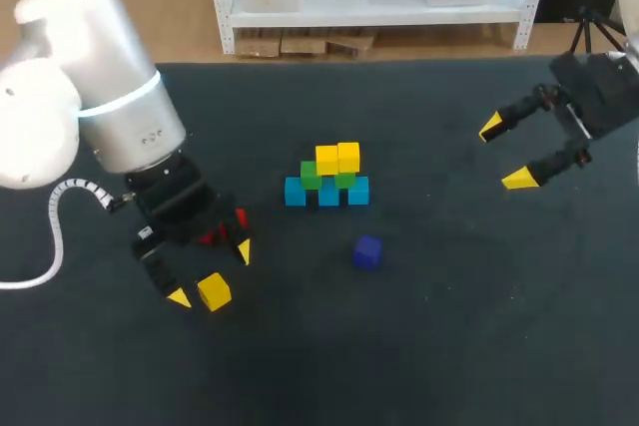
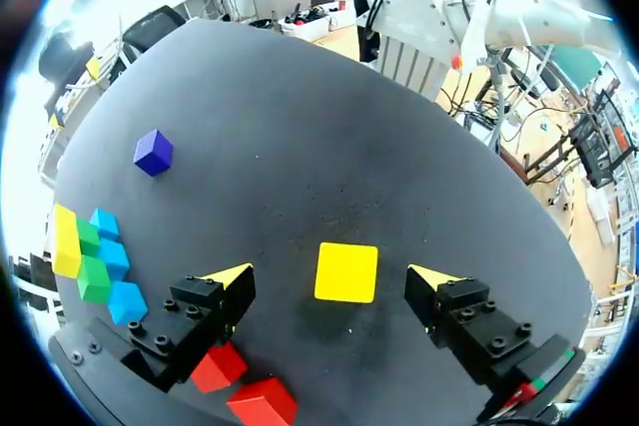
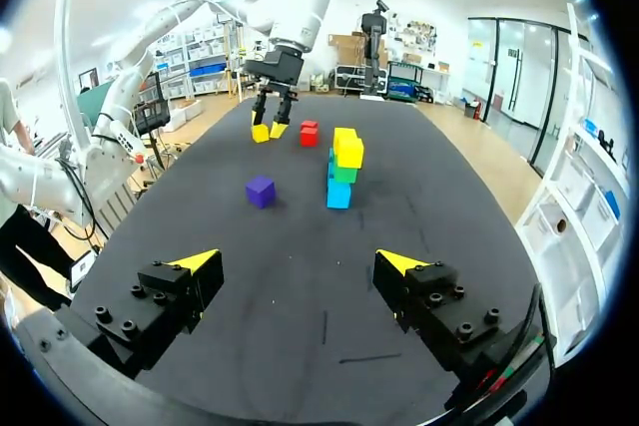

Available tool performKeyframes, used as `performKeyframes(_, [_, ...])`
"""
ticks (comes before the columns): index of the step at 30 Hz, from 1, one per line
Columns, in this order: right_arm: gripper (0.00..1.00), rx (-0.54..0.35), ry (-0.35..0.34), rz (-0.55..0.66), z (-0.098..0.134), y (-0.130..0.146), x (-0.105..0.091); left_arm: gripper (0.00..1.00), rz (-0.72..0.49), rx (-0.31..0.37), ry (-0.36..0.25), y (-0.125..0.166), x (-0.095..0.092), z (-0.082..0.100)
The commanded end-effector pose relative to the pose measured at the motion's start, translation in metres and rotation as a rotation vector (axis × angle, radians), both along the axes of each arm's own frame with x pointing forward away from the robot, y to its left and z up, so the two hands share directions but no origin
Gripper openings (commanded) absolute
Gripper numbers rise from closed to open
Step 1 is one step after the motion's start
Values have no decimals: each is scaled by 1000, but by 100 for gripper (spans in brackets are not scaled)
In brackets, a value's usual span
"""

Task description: Place the blue cubes, place green cubes on the blue cubes, place the yellow cubes on the green cubes, then place the red cubes on the yellow cubes, and place purple cube on the red cubes.

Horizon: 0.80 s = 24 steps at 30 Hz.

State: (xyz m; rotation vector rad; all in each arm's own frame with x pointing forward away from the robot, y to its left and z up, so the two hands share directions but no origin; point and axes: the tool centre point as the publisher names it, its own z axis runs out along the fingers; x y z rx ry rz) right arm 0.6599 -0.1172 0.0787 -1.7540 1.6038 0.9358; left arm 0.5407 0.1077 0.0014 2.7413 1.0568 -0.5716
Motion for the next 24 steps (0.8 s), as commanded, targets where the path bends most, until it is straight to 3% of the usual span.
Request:
performKeyframes(1, [100, 1, -1, 0, -1, 0, 0, 44, 2, 0, -1, 1, 2, 0])
performKeyframes(3, [100, 1, -1, 0, -1, 0, 0, 40, 4, 1, -2, 0, 2, -1])
performKeyframes(6, [100, 1, -1, 0, -1, 0, 0, 45, 5, 3, 3, 0, 0, -3])
performKeyframes(10, [100, 1, -1, 0, -1, 0, 0, 44, 9, -4, 4, -1, -1, -3])
performKeyframes(12, [100, 1, -1, 0, -1, 0, 0, 40, 14, -7, 3, -1, -2, -3])
performKeyframes(15, [100, 1, -1, 0, -1, 0, 0, 24, 17, -7, 4, 1, -4, -4])
performKeyframes(17, [100, 1, -1, 0, -1, 0, 0, 0, 25, -8, 3, 1, -5, -3])
performKeyframes(22, [100, 1, -1, 0, -1, 0, 0, 0, 95, -37, -11, 1, -4, 11])
performKeyframes(24, [100, 1, -1, 0, -1, 0, 0, 0, 181, -62, -13, 0, -1, 22])
